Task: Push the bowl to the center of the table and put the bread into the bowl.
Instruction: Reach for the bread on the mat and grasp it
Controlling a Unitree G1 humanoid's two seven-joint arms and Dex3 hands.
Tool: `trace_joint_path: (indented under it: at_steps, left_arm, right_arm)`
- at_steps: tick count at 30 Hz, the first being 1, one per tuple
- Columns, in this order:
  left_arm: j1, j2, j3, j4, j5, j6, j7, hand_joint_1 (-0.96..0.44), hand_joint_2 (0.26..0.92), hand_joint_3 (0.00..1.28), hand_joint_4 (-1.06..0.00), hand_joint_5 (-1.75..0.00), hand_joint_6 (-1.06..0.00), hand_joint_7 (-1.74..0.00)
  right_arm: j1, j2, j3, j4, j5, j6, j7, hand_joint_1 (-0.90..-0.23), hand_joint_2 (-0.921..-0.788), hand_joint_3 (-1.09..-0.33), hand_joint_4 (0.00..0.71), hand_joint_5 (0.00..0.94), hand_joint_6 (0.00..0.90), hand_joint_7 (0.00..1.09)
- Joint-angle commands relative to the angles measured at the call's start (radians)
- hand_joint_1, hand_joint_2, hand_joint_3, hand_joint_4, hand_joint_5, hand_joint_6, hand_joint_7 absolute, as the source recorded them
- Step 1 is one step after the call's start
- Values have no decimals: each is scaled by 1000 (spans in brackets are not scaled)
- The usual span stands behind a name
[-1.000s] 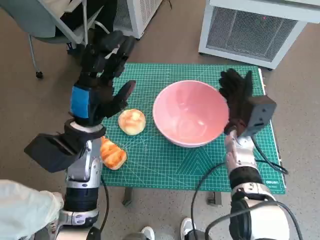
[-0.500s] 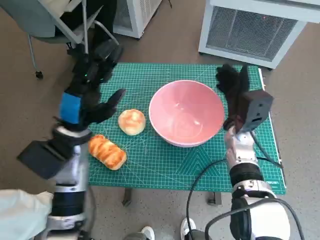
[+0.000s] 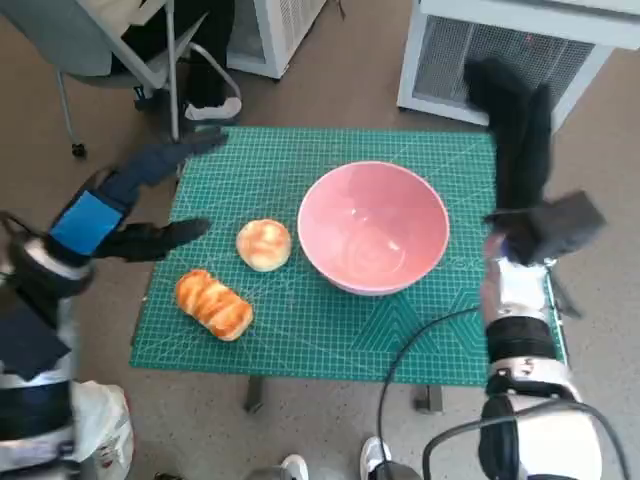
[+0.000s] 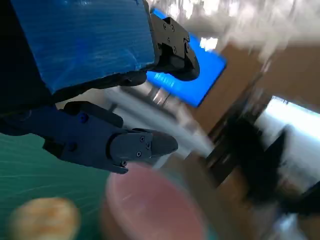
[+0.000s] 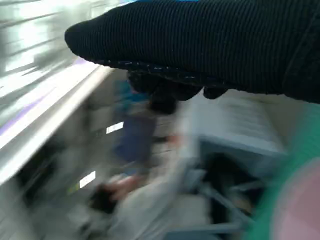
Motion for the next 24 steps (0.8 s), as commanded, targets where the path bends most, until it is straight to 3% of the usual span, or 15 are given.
trace_joint_path:
  at_steps: [1,9,15,24]
  left_arm:
    - [6,95,-30,-4,16,4,-101,-519,920,136,-364,-3,-395,-150]
    - [2,179,-93,-4,-3,82,-260,-421,901,28,-338,0,-388,-105]
    - [-12,192,-154,33,31,106,-335,-323,854,3,-324,0,-395,-91]
    - [-48,187,-254,110,145,119,-378,-268,796,0,-329,-4,-429,-82]
  right_arm:
    - [76,-14,28,-145,47,-30,80,-563,-921,-791,294,15,100,469]
    - [146,-31,60,-369,107,8,140,-588,-921,-756,297,12,84,495]
    - [175,-35,61,-446,100,39,131,-595,-921,-756,301,11,79,512]
    - [199,-38,63,-504,99,64,131,-596,-921,-764,302,10,69,532]
